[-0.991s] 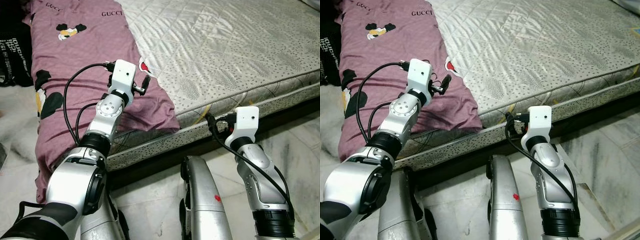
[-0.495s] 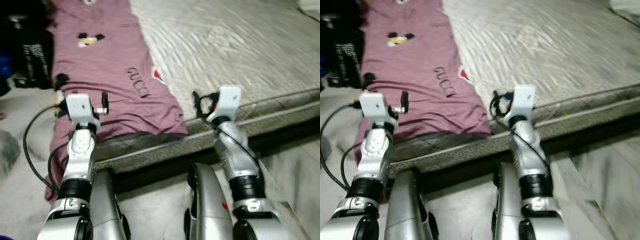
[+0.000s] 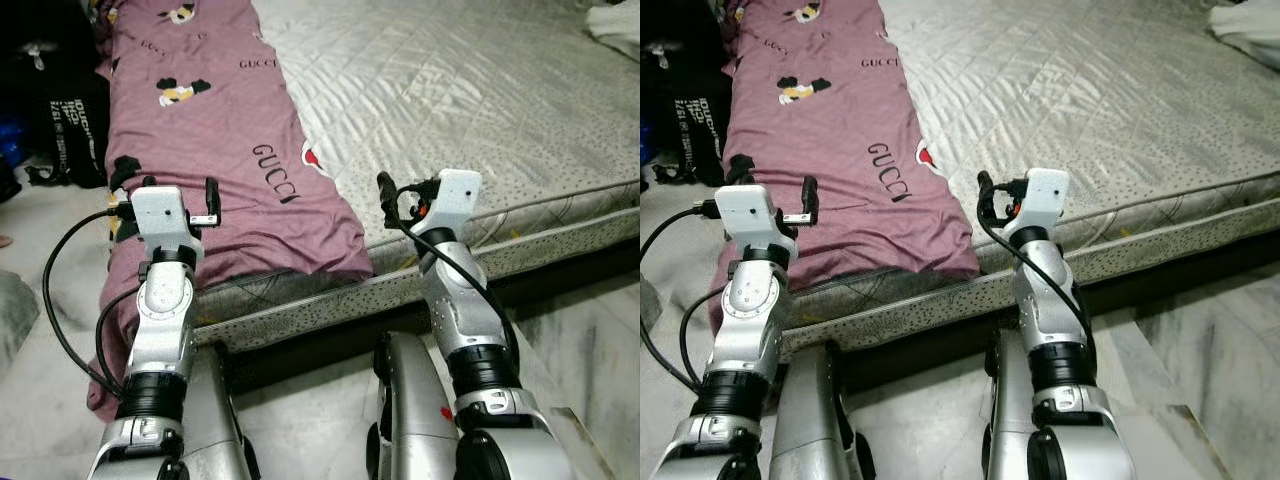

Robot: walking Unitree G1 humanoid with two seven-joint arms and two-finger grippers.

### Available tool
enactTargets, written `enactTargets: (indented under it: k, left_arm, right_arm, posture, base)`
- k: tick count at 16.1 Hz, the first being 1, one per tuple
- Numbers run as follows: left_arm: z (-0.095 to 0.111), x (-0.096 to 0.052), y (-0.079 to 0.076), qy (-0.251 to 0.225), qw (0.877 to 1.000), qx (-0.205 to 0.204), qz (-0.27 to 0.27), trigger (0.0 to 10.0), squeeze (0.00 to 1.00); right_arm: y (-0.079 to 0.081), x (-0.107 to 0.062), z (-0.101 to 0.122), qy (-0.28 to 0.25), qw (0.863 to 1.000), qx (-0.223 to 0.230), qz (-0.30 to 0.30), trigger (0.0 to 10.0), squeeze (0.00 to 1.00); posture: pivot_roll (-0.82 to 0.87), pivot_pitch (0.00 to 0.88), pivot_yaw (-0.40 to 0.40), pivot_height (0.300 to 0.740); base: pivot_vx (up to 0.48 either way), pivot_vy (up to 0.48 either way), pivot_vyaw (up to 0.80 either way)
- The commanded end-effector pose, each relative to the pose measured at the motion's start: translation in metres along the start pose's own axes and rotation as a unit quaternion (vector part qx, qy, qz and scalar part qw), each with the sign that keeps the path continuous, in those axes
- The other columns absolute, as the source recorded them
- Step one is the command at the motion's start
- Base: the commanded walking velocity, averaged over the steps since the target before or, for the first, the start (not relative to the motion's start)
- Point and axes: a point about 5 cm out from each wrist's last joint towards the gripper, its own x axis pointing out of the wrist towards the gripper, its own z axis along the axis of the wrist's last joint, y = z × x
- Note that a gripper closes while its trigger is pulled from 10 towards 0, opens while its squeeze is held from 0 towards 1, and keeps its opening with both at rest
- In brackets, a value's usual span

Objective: Clean up the room

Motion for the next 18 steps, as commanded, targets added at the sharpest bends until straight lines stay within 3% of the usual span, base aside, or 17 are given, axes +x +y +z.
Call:
enactTargets:
  k: [1, 14, 18]
  left_arm:
    - [0.002, 0.000, -0.001, 0.001, 1.000, 0.001, 0.001, 10.0, 0.00]
    - [0.001, 0.005, -0.014, 0.018, 1.000, 0.003, -0.018, 10.0, 0.00]
    - [-0.013, -0.004, -0.016, 0.041, 0.999, 0.005, -0.013, 10.0, 0.00]
  right_arm:
    - [0.007, 0.006, 0.009, -0.016, 1.000, 0.002, 0.013, 10.0, 0.00]
    - [0.007, 0.004, 0.006, -0.022, 1.000, 0.004, 0.009, 10.0, 0.00]
    - [0.005, 0.000, -0.006, -0.008, 1.000, 0.002, 0.001, 10.0, 0.00]
  posture:
    - [-0.09, 0.000, 0.021, 0.553]
    - [-0.10, 0.000, 0.039, 0.717]
    - [-0.10, 0.000, 0.046, 0.740]
  base:
    - [0.000, 0.000, 0.00]
    - [0.000, 0.000, 0.00]
    - [0.000, 0.000, 0.00]
